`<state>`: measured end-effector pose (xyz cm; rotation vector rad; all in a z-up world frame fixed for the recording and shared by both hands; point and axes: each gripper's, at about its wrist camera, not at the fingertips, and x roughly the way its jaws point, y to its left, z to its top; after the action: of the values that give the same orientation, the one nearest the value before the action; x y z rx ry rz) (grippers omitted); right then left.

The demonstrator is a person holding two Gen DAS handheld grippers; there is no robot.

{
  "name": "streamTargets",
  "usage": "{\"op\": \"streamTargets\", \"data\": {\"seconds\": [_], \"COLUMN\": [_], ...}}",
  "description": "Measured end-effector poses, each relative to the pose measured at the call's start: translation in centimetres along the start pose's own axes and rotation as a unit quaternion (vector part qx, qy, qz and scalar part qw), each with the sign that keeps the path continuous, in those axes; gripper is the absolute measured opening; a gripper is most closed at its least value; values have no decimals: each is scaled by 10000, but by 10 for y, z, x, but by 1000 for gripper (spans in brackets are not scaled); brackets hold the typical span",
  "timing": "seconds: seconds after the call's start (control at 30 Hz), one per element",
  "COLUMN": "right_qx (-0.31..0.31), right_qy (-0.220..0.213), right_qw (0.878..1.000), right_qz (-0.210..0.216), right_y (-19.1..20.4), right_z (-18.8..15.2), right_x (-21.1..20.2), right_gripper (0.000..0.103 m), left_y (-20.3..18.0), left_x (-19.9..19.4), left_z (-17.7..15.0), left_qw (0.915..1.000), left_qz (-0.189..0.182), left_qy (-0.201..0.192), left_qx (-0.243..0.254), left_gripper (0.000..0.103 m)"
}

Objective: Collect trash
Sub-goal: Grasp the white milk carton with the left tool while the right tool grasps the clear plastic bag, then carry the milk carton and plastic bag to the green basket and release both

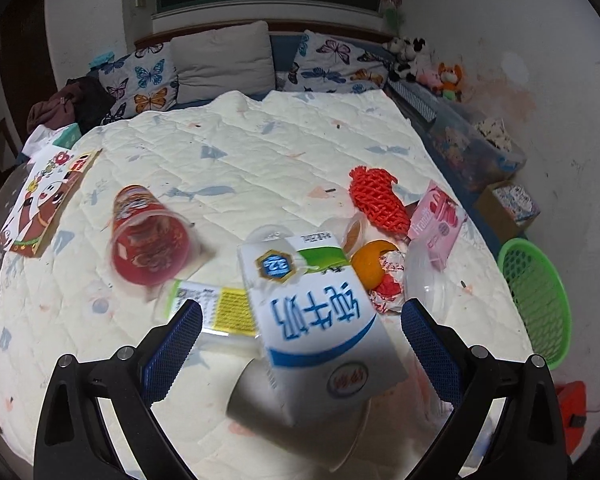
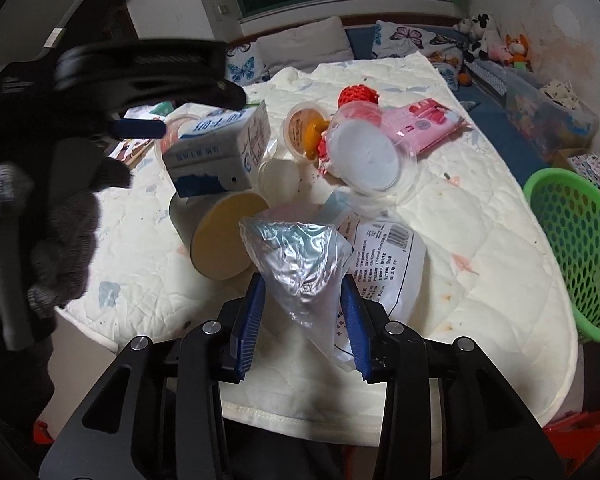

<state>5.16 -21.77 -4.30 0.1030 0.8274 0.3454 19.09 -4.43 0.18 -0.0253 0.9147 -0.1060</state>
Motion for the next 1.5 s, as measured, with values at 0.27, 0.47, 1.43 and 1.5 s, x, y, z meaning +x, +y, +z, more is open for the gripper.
{"op": "streamTargets", "data": {"seconds": [0.27, 0.47, 1.43, 1.5], "right_qx": [38, 107, 1045, 1159], "right_qy": [-97, -119, -822, -800], "right_qw": [9999, 9999, 9875, 9848], "right_qz": [-31, 36, -850, -1018], "right_y": [-10, -11, -114, -132], "right_z": [3, 2, 21, 21], "right_x": [-10, -16, -78, -77], "right_gripper": [38, 38, 37, 37], "left_y": [-7, -3, -12, -24], "left_x": [21, 21, -67, -68], "left_z": [-1, -5, 2, 7], "left_qw": [9995, 9995, 9954, 9937], "left_qz": [94, 45, -663, -866], "left_qy": [299, 306, -687, -689], "left_qx": [41, -71, 58, 152], "left_gripper": [74, 69, 64, 64]}}
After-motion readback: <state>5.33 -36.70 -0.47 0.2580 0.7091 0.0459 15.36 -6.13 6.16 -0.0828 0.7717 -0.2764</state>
